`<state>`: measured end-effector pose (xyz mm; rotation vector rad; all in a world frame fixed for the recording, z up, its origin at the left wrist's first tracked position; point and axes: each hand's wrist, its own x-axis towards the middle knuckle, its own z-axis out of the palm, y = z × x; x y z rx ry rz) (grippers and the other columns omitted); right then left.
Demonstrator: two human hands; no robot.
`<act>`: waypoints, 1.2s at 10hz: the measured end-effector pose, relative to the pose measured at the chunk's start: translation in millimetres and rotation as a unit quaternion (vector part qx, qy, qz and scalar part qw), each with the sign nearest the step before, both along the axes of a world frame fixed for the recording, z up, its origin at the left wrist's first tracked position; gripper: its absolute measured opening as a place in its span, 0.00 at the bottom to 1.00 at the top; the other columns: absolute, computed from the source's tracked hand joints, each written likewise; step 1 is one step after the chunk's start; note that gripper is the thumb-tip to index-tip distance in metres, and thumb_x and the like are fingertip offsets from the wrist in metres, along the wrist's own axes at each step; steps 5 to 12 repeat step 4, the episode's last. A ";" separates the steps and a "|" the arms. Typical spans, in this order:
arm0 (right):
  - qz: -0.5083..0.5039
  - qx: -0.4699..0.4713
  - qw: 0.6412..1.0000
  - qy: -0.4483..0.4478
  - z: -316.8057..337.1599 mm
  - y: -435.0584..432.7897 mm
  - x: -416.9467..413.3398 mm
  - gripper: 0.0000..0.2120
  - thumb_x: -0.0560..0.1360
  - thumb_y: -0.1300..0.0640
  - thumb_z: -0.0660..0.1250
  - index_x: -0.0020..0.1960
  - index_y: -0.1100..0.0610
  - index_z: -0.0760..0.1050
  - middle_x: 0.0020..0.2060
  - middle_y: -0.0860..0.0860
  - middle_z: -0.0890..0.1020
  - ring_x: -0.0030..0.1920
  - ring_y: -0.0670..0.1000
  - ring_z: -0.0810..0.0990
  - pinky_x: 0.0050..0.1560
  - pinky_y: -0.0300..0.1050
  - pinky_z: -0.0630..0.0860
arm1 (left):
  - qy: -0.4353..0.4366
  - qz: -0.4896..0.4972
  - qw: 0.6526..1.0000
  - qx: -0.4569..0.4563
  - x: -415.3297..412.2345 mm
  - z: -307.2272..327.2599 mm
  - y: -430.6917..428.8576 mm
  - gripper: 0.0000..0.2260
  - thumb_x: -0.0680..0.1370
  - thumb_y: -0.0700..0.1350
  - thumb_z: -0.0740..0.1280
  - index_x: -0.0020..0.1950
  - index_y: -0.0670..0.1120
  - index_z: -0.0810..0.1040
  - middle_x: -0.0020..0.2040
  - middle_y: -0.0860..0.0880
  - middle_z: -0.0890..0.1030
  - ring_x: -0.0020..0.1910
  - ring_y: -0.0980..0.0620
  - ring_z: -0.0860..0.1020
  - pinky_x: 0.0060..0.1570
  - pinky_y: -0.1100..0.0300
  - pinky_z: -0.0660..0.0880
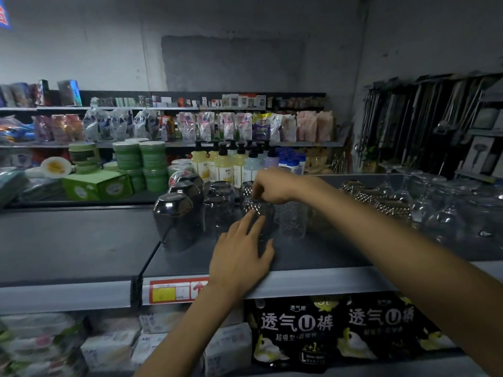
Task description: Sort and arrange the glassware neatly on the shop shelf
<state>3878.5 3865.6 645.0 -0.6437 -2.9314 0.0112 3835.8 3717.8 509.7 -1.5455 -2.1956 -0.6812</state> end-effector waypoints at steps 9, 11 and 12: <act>-0.039 -0.024 0.966 0.254 -32.9 -88.5 119.2 0.14 0.79 0.61 0.67 0.64 0.54 0.83 0.60 0.49 0.84 0.60 0.49 0.81 0.64 0.46 0.76 | -0.041 -0.057 0.991 0.113 2.4 9.4 -35.1 0.19 0.79 0.55 0.60 0.65 0.49 0.79 0.59 0.50 0.80 0.55 0.46 0.81 0.48 0.50 0.80; -0.039 -0.024 0.966 0.254 -32.9 -88.5 119.2 0.14 0.79 0.61 0.67 0.64 0.54 0.83 0.60 0.49 0.84 0.60 0.49 0.81 0.64 0.46 0.76 | -0.041 -0.057 0.991 0.113 2.4 9.4 -35.1 0.19 0.79 0.55 0.60 0.65 0.49 0.79 0.59 0.50 0.80 0.55 0.46 0.81 0.48 0.50 0.80; -0.039 -0.024 0.966 0.254 -32.9 -88.5 119.2 0.14 0.79 0.61 0.67 0.64 0.54 0.83 0.60 0.49 0.84 0.60 0.49 0.81 0.64 0.46 0.76 | -0.041 -0.057 0.991 0.113 2.4 9.4 -35.1 0.19 0.79 0.55 0.60 0.65 0.49 0.79 0.59 0.50 0.80 0.55 0.46 0.81 0.48 0.50 0.80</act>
